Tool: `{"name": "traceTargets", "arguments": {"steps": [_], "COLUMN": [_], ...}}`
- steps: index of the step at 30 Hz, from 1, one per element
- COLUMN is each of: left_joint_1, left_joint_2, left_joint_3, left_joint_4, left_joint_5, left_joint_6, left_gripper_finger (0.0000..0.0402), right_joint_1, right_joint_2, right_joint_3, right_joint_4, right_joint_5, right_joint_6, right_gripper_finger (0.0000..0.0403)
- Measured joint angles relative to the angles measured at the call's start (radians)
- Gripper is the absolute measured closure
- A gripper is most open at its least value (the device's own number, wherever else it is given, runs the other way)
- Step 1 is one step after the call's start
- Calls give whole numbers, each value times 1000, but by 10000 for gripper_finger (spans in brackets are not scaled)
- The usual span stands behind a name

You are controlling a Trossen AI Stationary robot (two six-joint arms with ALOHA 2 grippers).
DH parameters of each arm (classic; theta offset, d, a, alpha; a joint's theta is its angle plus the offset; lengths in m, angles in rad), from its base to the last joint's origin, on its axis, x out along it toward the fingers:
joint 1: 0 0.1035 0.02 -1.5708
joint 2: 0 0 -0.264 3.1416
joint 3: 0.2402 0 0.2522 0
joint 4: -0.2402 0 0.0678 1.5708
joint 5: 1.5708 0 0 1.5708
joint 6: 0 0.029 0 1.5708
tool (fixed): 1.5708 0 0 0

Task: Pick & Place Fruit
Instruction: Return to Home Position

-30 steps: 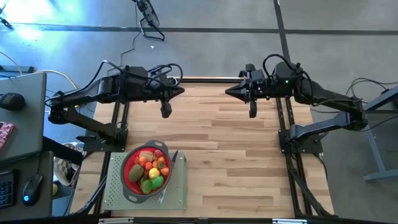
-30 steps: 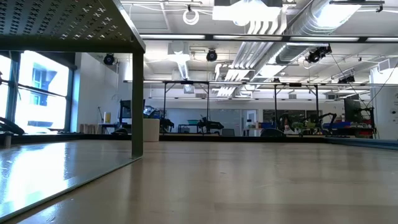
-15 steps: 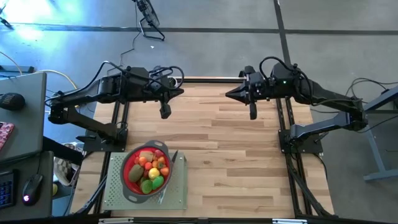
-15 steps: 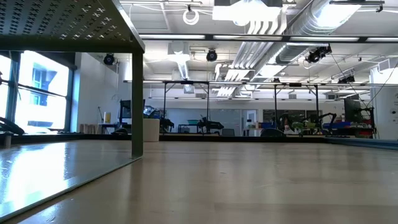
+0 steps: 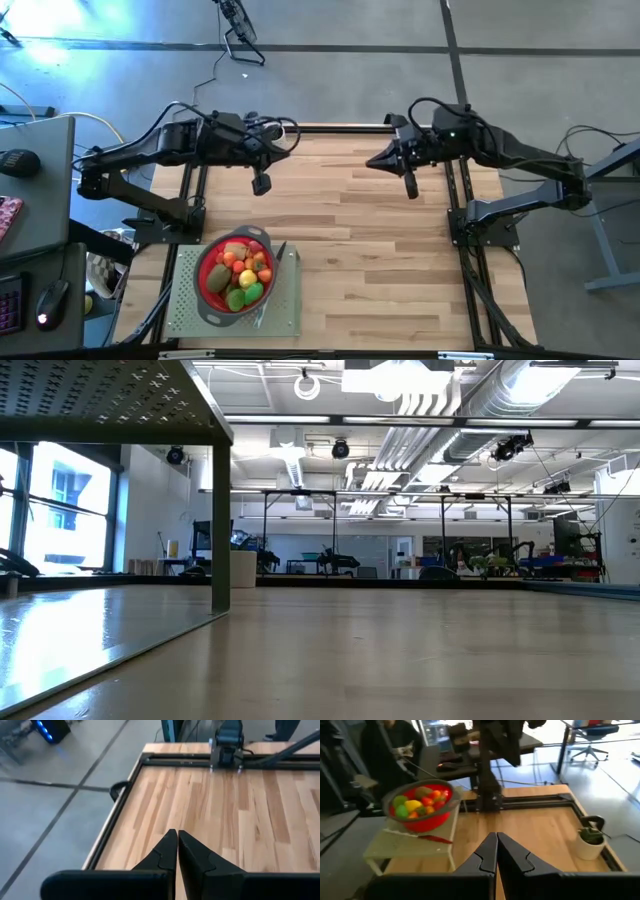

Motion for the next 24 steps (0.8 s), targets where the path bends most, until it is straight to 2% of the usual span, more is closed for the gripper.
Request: {"name": "traceTargets", "arguments": {"steps": [5,9,16,18,24], "left_joint_1": [0,0,0,0,0], "left_joint_2": [-17,-83,-307,-377,-556], "left_joint_3": [-25,-171,-495,-556,-682], "left_joint_4": [14,137,369,422,444], "left_joint_5": [32,34,35,34,33], "left_joint_6": [-17,-27,-68,-69,-69], "left_gripper_finger": [392,392,392,392,392], "right_joint_1": [0,0,0,0,0], "right_joint_2": [-4,-5,-44,-62,-105], "right_joint_3": [0,0,0,0,0], "right_joint_4": [2,2,-2,-17,-43], "right_joint_5": [-23,-23,-21,-15,-14], "right_joint_6": [-1,-1,-33,-44,-57], "right_gripper_finger": [400,400,400,400,400]}}
